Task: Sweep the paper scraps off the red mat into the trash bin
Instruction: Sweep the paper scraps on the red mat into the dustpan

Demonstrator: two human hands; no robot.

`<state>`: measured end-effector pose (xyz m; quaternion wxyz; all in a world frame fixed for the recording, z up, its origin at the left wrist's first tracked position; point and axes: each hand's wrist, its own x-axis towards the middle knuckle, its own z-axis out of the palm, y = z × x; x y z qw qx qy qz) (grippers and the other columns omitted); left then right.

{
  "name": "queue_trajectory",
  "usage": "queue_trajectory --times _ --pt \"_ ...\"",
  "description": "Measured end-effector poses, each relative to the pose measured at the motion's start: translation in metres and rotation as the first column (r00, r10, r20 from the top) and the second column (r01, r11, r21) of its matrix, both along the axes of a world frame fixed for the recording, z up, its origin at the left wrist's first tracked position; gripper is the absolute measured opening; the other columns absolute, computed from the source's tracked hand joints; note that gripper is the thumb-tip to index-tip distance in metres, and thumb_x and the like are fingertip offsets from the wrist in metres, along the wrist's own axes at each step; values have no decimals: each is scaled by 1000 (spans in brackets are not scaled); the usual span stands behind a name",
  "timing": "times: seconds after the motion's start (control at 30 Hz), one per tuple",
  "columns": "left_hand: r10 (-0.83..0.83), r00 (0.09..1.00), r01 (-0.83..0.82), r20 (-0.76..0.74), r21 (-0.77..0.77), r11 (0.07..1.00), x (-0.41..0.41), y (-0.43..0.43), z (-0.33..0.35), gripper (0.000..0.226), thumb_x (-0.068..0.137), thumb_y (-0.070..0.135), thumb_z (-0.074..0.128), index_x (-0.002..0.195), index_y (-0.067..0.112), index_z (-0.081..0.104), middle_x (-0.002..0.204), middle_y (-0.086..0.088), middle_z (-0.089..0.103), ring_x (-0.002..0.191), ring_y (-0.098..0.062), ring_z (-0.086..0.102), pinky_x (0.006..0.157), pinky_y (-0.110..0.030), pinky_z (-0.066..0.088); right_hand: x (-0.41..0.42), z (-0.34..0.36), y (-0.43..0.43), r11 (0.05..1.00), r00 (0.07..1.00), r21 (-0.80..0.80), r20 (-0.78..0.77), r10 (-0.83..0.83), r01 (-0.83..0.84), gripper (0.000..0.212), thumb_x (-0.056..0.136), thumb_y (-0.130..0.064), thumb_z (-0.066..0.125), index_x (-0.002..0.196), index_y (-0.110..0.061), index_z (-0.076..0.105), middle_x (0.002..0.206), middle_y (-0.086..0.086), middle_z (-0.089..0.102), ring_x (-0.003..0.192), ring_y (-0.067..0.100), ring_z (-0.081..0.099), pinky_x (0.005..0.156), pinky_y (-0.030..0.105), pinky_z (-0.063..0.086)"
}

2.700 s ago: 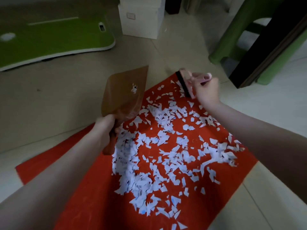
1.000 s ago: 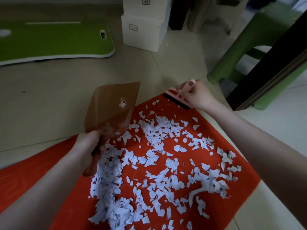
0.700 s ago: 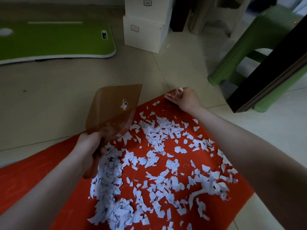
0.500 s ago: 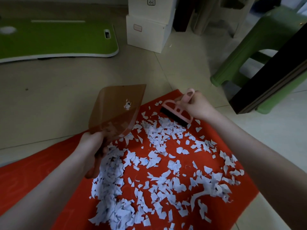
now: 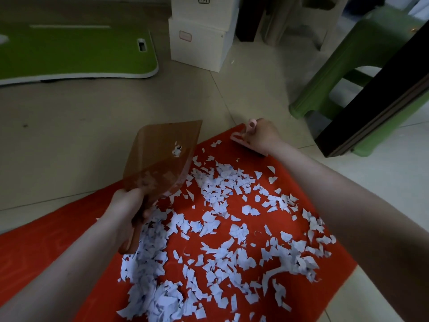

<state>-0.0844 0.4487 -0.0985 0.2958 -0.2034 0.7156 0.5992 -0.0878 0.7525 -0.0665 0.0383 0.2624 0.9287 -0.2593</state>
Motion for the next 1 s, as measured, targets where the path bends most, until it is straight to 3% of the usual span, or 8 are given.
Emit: queue_trajectory --times 0.13,0.3,0.4,0.47,0.63,0.83,0.93,1.0 --pt "10 1000 -9 9 -20 1000 -2 -4 3 13 95 10 52 84 4 54 61 -11 51 27 -12 34 34 -16 30 29 10 5 988 986 -36 67 153 -151 28 91 -31 58 93 -5 69 89 14 72 84 30 69 77 48 57" --pt "-5 1000 5 -6 -48 999 -3 -4 3 15 94 10 51 81 5 54 58 -9 51 29 -12 35 36 -19 31 28 5 15 1000 980 2 -198 10 -10 46 100 -37 34 77 -11 64 81 9 71 71 24 68 63 39 57" --pt "-32 999 31 -13 -69 997 0 -1 2 14 94 12 53 84 4 55 58 -9 50 31 -13 36 38 -20 32 9 -3 16 996 956 -25 -280 -85 81 36 98 -27 50 64 -15 51 61 -9 53 47 -5 53 45 11 36" --pt "-38 999 37 -12 -68 997 0 2 3 12 95 12 54 88 3 56 60 -10 51 31 -13 36 38 -20 32 -3 -9 17 992 964 -54 -236 -123 113 26 92 -26 61 73 -11 52 65 -7 54 48 -4 49 41 11 30" --pt "-39 999 38 -20 -46 998 2 1 4 11 95 13 53 91 3 55 58 -9 50 28 -12 35 36 -16 31 0 -4 7 1000 1000 -9 -16 -6 6 24 90 -30 61 85 -7 64 75 2 59 68 19 57 59 34 44" --pt "0 1000 0 -5 -43 999 2 -4 5 14 95 10 51 82 5 52 58 -11 51 27 -12 35 34 -14 31 55 27 0 977 983 -102 -30 183 -185 12 92 -24 59 95 -17 68 93 1 69 84 16 66 78 32 55" --pt "5 1000 -5 2 -48 999 2 -3 5 14 95 9 51 82 6 52 63 -12 49 29 -13 34 33 -15 31 52 25 4 995 982 -28 -168 88 -94 40 95 -44 46 94 -13 70 87 11 72 78 27 69 69 43 58" --pt "-7 1000 7 -2 -52 999 1 -1 6 13 95 10 52 83 6 52 63 -11 48 30 -13 34 33 -15 31 39 17 8 1000 962 -30 -274 -15 7 74 87 -69 26 83 -8 68 80 10 72 70 25 68 59 34 56"
